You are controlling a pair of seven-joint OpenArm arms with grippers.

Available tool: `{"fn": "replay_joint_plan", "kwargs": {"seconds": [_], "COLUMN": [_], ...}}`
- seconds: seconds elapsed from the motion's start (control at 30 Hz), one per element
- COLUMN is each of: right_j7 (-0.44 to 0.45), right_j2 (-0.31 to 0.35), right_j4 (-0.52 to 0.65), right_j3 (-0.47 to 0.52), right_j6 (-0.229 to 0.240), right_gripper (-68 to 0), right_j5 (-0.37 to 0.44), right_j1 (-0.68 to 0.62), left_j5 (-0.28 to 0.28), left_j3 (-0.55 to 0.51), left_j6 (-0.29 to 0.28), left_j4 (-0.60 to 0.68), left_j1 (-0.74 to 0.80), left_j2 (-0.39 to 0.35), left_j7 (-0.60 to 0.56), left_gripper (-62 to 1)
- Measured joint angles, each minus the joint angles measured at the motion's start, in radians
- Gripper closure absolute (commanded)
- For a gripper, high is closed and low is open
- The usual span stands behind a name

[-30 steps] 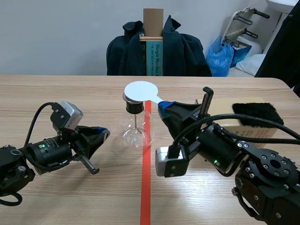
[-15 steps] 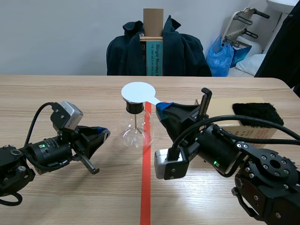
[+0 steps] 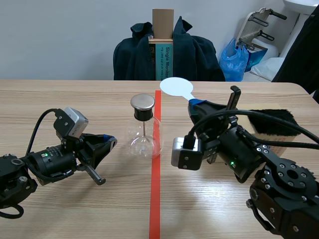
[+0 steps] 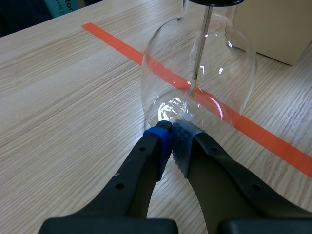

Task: Do the electroscope experiment.
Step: 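Move the plate toward and away from the electroscope, then put the plate down on the right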

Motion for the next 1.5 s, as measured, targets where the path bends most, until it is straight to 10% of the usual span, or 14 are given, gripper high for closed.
{"fn": "replay_joint_plan", "kwargs": {"seconds": [0.53, 1.5], "right_j7": [-0.148, -0.200], "right_j2": [0.108, 0.219], "right_j4": [0.000, -0.022], "right_j3": [0.000, 0.000], "right_j6": [-0.114, -0.040], "right_gripper": [-0.8, -1.2], "right_j5": [0.056, 0.167], "right_j1": [-0.053, -0.185], "left_j5": [0.000, 0.000], "left_j3": [0.000, 0.000], "left_j6": [0.000, 0.000], "left_j4": [0.000, 0.000], "left_j1": [0.000, 0.003], "left_j2": [0.000, -0.008], "left_j7": [0.000, 0.000], "left_gripper": [-2.8, -2.8]}}
